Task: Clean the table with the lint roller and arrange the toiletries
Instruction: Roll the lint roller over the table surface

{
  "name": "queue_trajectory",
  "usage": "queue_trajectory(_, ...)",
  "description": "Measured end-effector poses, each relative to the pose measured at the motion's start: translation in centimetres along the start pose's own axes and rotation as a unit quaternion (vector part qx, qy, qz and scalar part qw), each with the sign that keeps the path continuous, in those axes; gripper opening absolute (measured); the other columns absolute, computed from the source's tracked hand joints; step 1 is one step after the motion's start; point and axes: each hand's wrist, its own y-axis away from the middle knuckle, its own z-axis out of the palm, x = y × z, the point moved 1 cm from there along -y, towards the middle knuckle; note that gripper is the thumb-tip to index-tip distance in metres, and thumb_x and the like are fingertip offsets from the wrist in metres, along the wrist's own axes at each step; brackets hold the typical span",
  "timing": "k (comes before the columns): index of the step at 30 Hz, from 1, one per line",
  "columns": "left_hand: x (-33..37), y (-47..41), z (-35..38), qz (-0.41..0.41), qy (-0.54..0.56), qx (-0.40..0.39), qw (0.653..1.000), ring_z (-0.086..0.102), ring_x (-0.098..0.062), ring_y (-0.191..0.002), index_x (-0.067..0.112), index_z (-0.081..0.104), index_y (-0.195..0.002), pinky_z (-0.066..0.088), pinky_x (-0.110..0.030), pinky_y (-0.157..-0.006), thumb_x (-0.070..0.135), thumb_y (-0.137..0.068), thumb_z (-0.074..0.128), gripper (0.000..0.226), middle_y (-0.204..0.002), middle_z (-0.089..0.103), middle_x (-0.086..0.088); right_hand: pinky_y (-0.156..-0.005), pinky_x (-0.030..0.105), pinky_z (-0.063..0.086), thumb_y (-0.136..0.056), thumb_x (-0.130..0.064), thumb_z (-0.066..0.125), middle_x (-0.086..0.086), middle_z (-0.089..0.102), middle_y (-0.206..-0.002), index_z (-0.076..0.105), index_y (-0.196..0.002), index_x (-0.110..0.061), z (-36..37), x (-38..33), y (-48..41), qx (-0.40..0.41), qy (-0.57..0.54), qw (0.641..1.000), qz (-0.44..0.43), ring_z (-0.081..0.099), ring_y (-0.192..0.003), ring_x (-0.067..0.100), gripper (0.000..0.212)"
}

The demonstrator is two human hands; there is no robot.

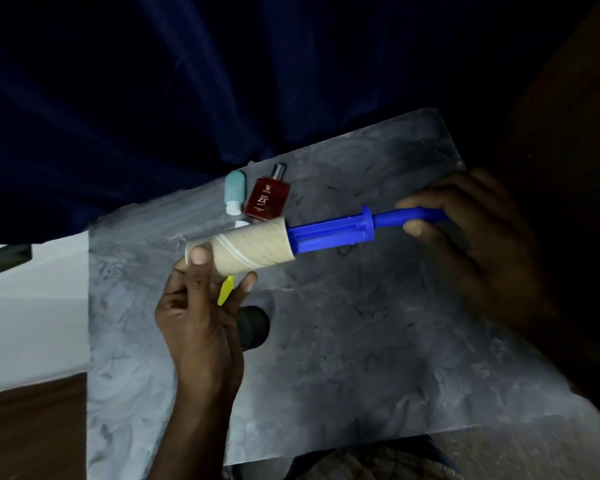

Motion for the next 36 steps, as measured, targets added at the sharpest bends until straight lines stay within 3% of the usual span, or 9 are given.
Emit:
queue_trajectory(3,1.5,0.4,-1.2,0.046,-0.034,-0.005,0.998,0.073,-0.020,-0.102,0.027,0.075,-0.092,0.064,-0.030,-0.074,0.053,-0.084,0.076,0.027,-0.096,0.077,0.002,-0.090,0.046,0.044,-0.102,-0.025,0.054,0.001,0.064,-0.108,0.068,-0.118,-0.012,0.2,-1.3,-1.2,-0.004,-0.003,0.999,-0.032,0.057,-0.100,0.024,0.024)
queue_trajectory(6,2.6,1.5,-1.4,0.064,-0.063,-0.037,0.995,0.074,-0.022,-0.097,0.022,0.076,-0.096,0.065,-0.033,-0.073,0.063,-0.075,0.083,0.046,-0.096,0.075,-0.006,-0.090,0.041,0.044,-0.101,-0.023,0.057,0.002,0.065,-0.105,0.069,-0.116,-0.011,1.0,-3.5,-2.3,-0.009,-0.018,0.998,-0.063,0.056,-0.097,0.023,0.023)
queue_trajectory(10,4.0,2.4,-1.8,0.076,-0.047,-0.036,0.995,0.076,-0.017,-0.096,0.027,0.078,-0.097,0.065,-0.034,-0.075,0.060,-0.073,0.085,0.042,-0.097,0.077,-0.001,-0.084,0.049,0.046,-0.099,-0.021,0.061,0.006,0.067,-0.102,0.070,-0.114,-0.007,1.6,-6.0,-3.7,0.009,-0.036,0.995,-0.095,0.057,-0.094,0.027,0.022)
queue_trajectory(16,6.2,2.3,-4.3,0.108,-0.079,-0.085,0.987,0.076,-0.019,-0.103,0.013,0.070,-0.117,0.066,-0.034,-0.079,0.056,-0.075,0.088,0.063,-0.106,0.079,0.004,-0.084,0.051,0.045,-0.102,-0.025,0.056,0.007,0.067,-0.103,0.070,-0.115,-0.007,1.0,-8.0,-4.6,0.008,-0.019,0.992,-0.124,0.057,-0.095,0.030,0.026)
queue_trajectory(20,7.9,1.5,-5.5,0.180,-0.120,-0.164,0.962,0.072,-0.013,-0.110,0.009,0.065,-0.124,0.061,-0.026,-0.090,0.035,-0.080,0.088,0.056,-0.114,0.077,-0.003,-0.088,0.040,0.042,-0.103,-0.025,0.055,-0.001,0.062,-0.103,0.069,-0.116,-0.012,0.5,-9.8,-5.4,-0.020,-0.027,0.992,-0.123,0.053,-0.096,0.023,0.023)
queue_trajectory(25,10.6,1.2,-5.4,0.263,-0.179,-0.217,0.923,0.070,-0.019,-0.123,0.004,0.057,-0.128,0.058,-0.031,-0.101,0.015,-0.079,0.087,0.058,-0.131,0.069,-0.014,-0.088,0.046,0.044,-0.103,-0.022,0.055,0.002,0.065,-0.105,0.068,-0.114,-0.009,-0.2,-11.6,-6.4,-0.015,-0.061,0.991,-0.119,0.054,-0.096,0.023,0.022)
queue_trajectory(29,12.0,0.6,-6.1,0.371,-0.274,-0.229,0.857,0.065,-0.028,-0.131,0.013,0.059,-0.133,0.052,-0.052,-0.113,0.004,-0.085,0.087,0.056,-0.135,0.067,-0.006,-0.089,0.044,0.044,-0.103,-0.025,0.052,0.001,0.065,-0.104,0.068,-0.114,-0.010,-0.5,-12.8,-6.8,-0.018,-0.073,0.992,-0.103,0.055,-0.097,0.024,0.024)
queue_trajectory(33,11.3,0.3,-7.1,0.575,-0.402,-0.142,0.698,0.058,-0.030,-0.137,0.009,0.065,-0.132,0.042,-0.068,-0.115,0.011,-0.093,0.081,0.042,-0.137,0.066,-0.002,-0.091,0.038,0.045,-0.103,-0.028,0.053,-0.005,0.064,-0.107,0.067,-0.116,-0.014,0.0,-13.5,-7.0,-0.014,-0.079,0.993,-0.087,0.054,-0.100,0.019,0.024)
queue_trajectory(36,8.9,-0.1,-8.2,0.639,-0.424,-0.124,0.630,0.057,-0.037,-0.138,0.011,0.068,-0.132,0.038,-0.077,-0.113,0.010,-0.092,0.079,0.041,-0.134,0.071,-0.005,-0.091,0.036,0.044,-0.104,-0.028,0.053,-0.005,0.064,-0.107,0.067,-0.117,-0.014,0.4,-13.2,-6.9,-0.010,-0.064,0.995,-0.074,0.053,-0.100,0.017,0.024)
